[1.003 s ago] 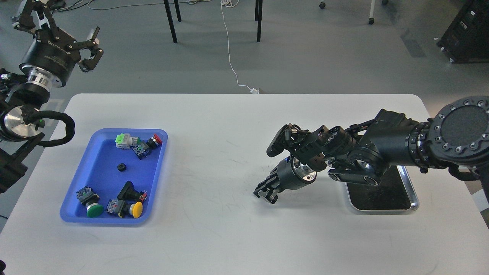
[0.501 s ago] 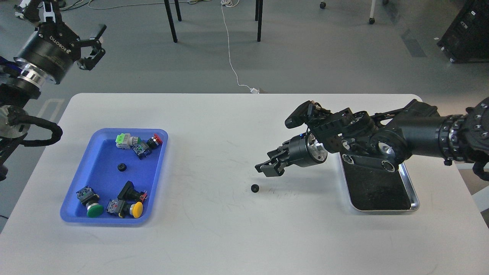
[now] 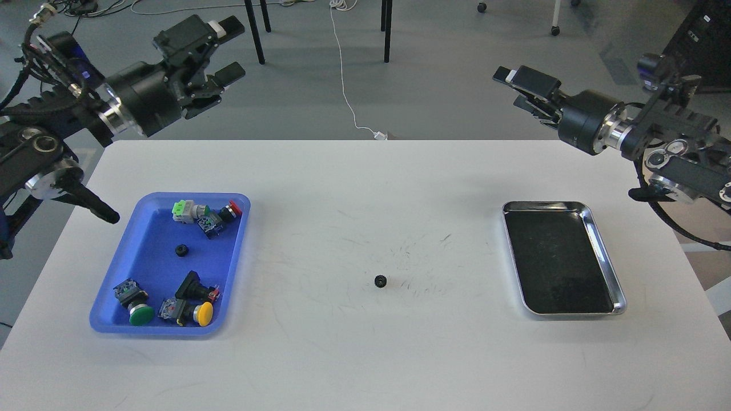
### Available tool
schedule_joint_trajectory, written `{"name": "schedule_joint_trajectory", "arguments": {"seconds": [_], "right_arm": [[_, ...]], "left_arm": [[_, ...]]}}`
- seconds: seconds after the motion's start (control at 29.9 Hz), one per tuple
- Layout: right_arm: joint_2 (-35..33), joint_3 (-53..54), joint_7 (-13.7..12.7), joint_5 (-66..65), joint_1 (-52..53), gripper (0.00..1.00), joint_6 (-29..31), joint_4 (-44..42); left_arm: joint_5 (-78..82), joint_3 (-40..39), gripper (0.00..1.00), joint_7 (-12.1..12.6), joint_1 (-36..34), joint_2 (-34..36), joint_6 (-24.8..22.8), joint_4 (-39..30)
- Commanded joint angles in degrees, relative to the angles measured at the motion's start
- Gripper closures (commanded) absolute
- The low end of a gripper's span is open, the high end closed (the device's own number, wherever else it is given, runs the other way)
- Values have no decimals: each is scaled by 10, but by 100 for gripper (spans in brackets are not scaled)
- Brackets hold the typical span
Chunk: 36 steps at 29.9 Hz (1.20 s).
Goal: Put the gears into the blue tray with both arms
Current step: 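Retract the right arm and reach the left gripper toward the gear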
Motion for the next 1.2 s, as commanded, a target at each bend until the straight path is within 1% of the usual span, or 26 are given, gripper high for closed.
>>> {"name": "schedule_joint_trajectory", "arguments": {"seconds": [0.0,0.13,0.2,0.3,0.4,0.47,0.53,0.64,0.7,0.77,0.84,0.94,1.1,1.17], "right_arm": [[-20,84,0,99,-61,4,2,9],[-42,162,0,239,-138,4,38,30],[-60,200,1,295,-174,4,64,43],[-79,259,3,384,-243,4,97,68],[-87,316,3,435,-311,4,141,72],[-87,348,3,450,-356,4,178,70],[-87,365,4,452,-387,4,196,76],[-85,377,9,452,-417,4,201,81],[-85,379,14,452,-430,4,213,81],[-85,380,14,452,-439,4,224,81],[-85,380,14,452,-446,4,226,83],[-85,380,14,452,-451,4,226,94],[-80,382,14,452,-452,4,226,98],[-76,385,14,452,-452,4,224,101]], "left_arm": [[99,23,2,1,1,-5,-16,-68],[215,50,2,2,0,-15,-17,-138],[290,52,2,2,2,-33,-16,-142],[431,62,2,3,6,-80,-14,-141],[572,108,2,3,7,-116,-7,-141],[647,143,2,5,9,-127,11,-139],[697,179,3,13,10,-133,34,-133],[728,241,6,28,10,-145,62,-129],[728,263,10,33,10,-158,68,-128],[728,268,14,43,11,-175,67,-123],[728,269,18,54,13,-194,68,-89],[728,268,25,58,20,-215,70,-52],[728,268,40,76,24,-224,83,-23],[728,267,43,76,26,-227,84,-8]]}}
